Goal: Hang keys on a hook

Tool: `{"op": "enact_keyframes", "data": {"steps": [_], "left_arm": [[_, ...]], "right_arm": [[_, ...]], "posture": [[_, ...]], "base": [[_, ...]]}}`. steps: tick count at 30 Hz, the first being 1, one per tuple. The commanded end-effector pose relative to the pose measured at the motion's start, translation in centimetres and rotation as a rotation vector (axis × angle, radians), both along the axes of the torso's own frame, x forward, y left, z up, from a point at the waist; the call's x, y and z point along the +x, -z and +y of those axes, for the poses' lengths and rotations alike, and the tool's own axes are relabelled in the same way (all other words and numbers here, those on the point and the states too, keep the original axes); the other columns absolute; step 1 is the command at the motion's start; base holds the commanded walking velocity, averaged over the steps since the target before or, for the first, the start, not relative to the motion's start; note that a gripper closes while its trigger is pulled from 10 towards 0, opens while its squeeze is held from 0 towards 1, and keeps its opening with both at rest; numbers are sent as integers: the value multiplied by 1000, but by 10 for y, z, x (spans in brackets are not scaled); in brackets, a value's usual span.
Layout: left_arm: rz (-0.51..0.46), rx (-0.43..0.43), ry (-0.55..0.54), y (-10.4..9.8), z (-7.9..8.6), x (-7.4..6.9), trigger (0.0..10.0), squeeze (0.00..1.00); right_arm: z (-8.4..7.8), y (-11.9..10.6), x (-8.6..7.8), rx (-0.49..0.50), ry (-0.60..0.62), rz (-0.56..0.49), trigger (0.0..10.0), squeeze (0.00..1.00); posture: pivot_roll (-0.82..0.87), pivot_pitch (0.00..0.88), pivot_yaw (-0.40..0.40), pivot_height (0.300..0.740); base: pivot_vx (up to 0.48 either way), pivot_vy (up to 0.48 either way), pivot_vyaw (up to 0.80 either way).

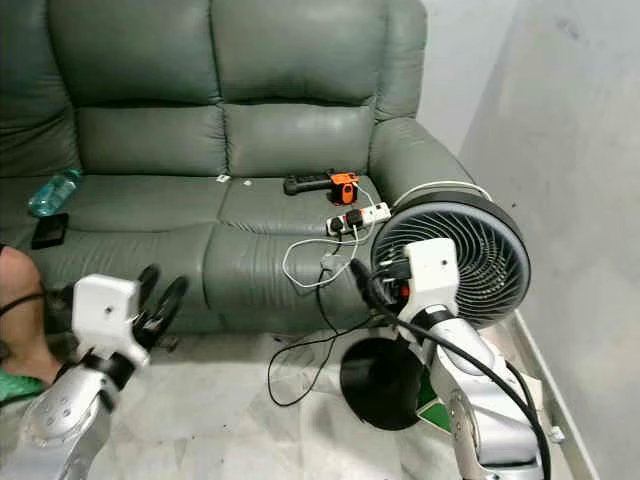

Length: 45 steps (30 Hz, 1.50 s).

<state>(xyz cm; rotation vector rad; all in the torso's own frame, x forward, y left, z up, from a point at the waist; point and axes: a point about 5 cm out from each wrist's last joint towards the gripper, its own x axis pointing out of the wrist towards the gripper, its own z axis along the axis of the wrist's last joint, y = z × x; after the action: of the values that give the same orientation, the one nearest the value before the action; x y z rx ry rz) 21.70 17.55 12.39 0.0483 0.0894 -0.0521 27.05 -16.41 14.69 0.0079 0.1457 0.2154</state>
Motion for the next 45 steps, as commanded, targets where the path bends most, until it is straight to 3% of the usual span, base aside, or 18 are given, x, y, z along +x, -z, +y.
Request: {"op": "enact_keyframes", "data": {"steps": [1, 3, 6, 10, 14, 18, 20, 21, 23, 25, 27, 32, 37, 39, 41, 45], "left_arm": [[-21, -4, -59, -4, 4, -1, 10000, 0], [-49, -16, -99, -6, 6, -1, 10000, 0], [-52, 14, -110, -5, 2, -2, 10000, 0], [-28, 68, -100, 8, 1, -9, 10000, 0], [-118, 161, -167, -5, 13, -9, 10000, 0], [-165, 128, -268, -21, 25, -1, 10000, 0], [-188, 109, -285, -27, 25, 1, 10000, 0], [-230, 38, -301, -37, 21, 6, 10000, 0], [-248, -12, -307, -41, 17, 8, 10000, 0], [-241, 10, -319, -40, 14, 9, 10000, 0], [-206, -35, -290, -27, 8, 6, 10000, 0], [-137, -45, -298, -5, 16, 3, 10000, 0], [-107, -14, -206, 12, 16, -6, 10000, 0], [-95, -92, -172, 17, 16, -5, 10000, 0], [-49, -165, -163, 27, 15, -1, 10000, 0], [-47, -167, -155, 33, 15, 2, 10000, 0]], "right_arm": [[-5, -4, -1, 7, 38, -10, 10000, 0], [-12, -7, -5, 35, 99, -25, 10000, 0], [-24, -8, -11, -42, 157, -88, 10000, 0], [-31, 9, -15, -64, 194, -79, 10000, 0], [-37, 7, -14, -35, 247, -88, 10000, 0], [-30, -12, -7, 60, 274, -130, 10000, 0], [-25, -19, -5, 63, 257, -161, 10000, 0], [-14, -31, -1, 65, 221, -215, 10000, 0], [-8, -37, 1, 64, 205, -235, 10000, 0], [-7, -36, 1, 64, 199, -237, 10000, 0], [-6, -20, -1, 56, 191, -176, 10000, 0], [0, 3, -9, 37, 149, -125, 10000, 0], [-14, 23, -19, -25, 209, -103, 10000, 0], [-22, 28, -19, 6, 229, -96, 10000, 0], [-19, 34, -16, 74, 203, -102, 10000, 0], [-14, 34, -11, 45, 177, -140, 10000, 0]], "posture": [[95, 42, -8, 740], [101, 44, -17, 740], [92, 46, -30, 740], [85, 50, -33, 740], [80, 54, -25, 740], [80, 52, -26, 740], [81, 51, -28, 740], [80, 49, -32, 740], [78, 47, -35, 740], [78, 47, -35, 740], [76, 46, -34, 740], [74, 45, -33, 740], [60, 41, -26, 740], [55, 39, -24, 740], [55, 30, -26, 740], [55, 26, -25, 740]], "base": [[0, 0, 0], [0, 0, 0], [0, 0, 0], [0, 0, 0], [0, 0, 0], [0, 0, 0], [0, 0, 0], [0, 0, 0], [0, 0, 0], [0, 0, 0], [0, 0, 0], [0, 0, 0], [0, 0, 0], [0, 0, 0], [0, 0, 0], [0, 0, 0]]}}
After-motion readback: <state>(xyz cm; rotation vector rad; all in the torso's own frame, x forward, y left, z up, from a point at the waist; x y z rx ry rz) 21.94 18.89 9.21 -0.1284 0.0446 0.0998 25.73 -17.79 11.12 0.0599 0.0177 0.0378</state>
